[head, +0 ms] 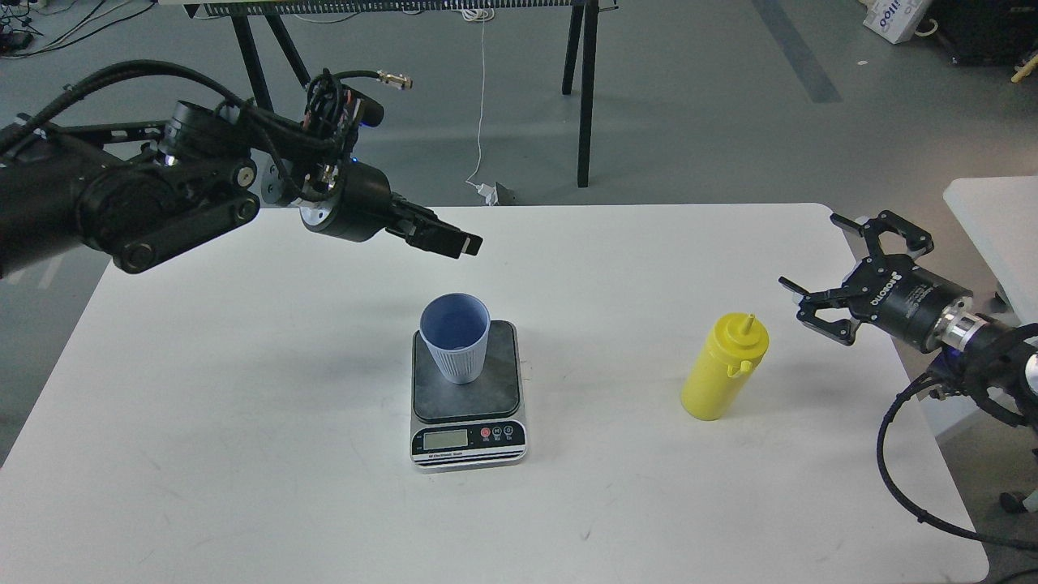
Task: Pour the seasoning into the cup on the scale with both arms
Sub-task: 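Open the left gripper, release the cup, and raise the left arm away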
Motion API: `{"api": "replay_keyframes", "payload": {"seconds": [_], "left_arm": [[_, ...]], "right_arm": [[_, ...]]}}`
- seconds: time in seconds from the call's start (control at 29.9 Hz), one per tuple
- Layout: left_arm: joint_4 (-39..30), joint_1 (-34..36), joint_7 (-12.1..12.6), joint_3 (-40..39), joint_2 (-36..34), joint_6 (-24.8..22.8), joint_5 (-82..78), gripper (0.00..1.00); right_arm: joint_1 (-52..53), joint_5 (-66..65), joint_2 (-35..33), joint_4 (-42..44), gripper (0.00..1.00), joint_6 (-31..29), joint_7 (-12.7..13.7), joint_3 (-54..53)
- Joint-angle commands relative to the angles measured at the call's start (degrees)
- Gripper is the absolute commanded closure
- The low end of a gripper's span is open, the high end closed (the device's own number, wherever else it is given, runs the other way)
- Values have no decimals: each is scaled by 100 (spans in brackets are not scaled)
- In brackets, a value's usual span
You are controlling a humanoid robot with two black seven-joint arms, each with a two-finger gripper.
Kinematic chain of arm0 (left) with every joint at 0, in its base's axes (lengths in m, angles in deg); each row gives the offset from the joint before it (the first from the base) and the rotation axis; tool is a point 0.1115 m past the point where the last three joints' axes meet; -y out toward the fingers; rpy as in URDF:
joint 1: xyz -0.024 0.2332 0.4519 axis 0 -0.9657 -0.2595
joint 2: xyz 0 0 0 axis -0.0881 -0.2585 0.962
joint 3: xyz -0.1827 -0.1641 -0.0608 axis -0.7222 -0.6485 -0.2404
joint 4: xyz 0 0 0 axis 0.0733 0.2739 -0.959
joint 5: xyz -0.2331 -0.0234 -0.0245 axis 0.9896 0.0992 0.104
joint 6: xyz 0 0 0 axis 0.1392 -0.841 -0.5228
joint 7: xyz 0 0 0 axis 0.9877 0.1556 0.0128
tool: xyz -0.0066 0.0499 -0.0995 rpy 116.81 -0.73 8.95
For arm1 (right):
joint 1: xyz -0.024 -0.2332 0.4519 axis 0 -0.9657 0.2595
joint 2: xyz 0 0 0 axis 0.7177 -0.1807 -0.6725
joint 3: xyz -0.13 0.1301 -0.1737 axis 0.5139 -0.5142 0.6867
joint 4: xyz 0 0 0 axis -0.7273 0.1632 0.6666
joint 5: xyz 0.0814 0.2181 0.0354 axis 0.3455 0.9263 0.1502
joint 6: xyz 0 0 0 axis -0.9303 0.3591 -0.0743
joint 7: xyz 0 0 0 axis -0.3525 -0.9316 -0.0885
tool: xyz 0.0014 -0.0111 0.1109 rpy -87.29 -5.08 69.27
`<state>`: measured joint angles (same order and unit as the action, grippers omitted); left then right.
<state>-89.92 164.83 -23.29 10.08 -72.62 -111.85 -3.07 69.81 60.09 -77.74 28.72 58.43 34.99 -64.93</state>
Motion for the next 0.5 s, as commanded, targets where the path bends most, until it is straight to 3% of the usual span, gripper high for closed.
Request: {"api": "replay_keyframes", "payload": {"seconds": [0.0, 0.13, 0.27, 0.37, 0.47], "left_arm": [[87, -43, 1, -409, -342, 0, 931, 1], [561, -192, 1, -761, -387, 0, 2125, 1], [1369, -228, 1, -963, -203, 0, 2944, 1], [1827, -219, 1, -990, 113, 0, 3130, 1], [2073, -228, 1, -1130, 246, 0, 3253, 1]], "right_arm": [[227, 173, -915, -369, 1, 0, 0, 19], [-236, 1882, -1443, -369, 1, 0, 0, -34], [-1334, 4132, -1348, -466, 1, 0, 0, -8], [-2223, 5383, -559, -528, 1, 0, 0, 19], [-2794, 5448, 390, -641, 1, 0, 0, 10]]}}
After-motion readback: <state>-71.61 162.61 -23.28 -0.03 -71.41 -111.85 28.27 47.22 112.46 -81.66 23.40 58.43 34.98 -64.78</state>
